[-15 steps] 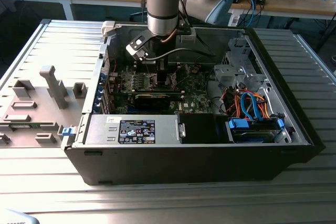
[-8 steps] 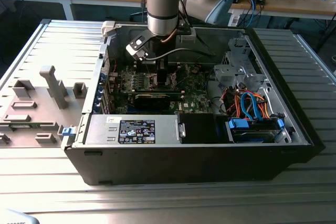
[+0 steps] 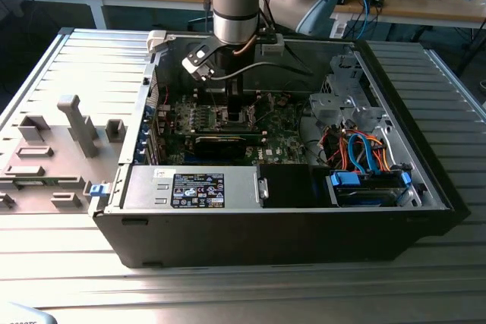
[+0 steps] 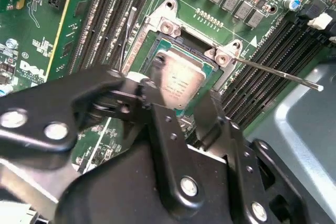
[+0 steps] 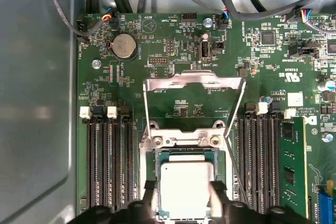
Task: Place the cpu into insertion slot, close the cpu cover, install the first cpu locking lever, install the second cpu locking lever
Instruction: 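Place the cpu into insertion slot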
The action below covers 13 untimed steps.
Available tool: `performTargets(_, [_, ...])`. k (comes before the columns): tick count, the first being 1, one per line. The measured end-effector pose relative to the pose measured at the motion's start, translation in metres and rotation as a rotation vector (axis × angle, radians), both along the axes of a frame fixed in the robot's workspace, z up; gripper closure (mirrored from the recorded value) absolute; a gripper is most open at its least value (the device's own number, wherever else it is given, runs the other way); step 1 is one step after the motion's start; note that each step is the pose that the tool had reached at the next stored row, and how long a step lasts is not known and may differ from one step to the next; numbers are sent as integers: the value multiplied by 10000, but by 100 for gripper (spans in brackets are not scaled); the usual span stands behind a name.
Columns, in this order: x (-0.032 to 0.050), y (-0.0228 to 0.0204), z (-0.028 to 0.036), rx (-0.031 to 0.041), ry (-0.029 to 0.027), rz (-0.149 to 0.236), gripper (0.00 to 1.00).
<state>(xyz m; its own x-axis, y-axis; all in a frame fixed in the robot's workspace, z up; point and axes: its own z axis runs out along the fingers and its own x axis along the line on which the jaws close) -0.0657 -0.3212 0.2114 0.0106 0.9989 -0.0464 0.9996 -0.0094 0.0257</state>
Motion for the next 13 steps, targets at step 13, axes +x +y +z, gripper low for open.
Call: performTargets(13, [-22,-33,164,-5,-7,11,89])
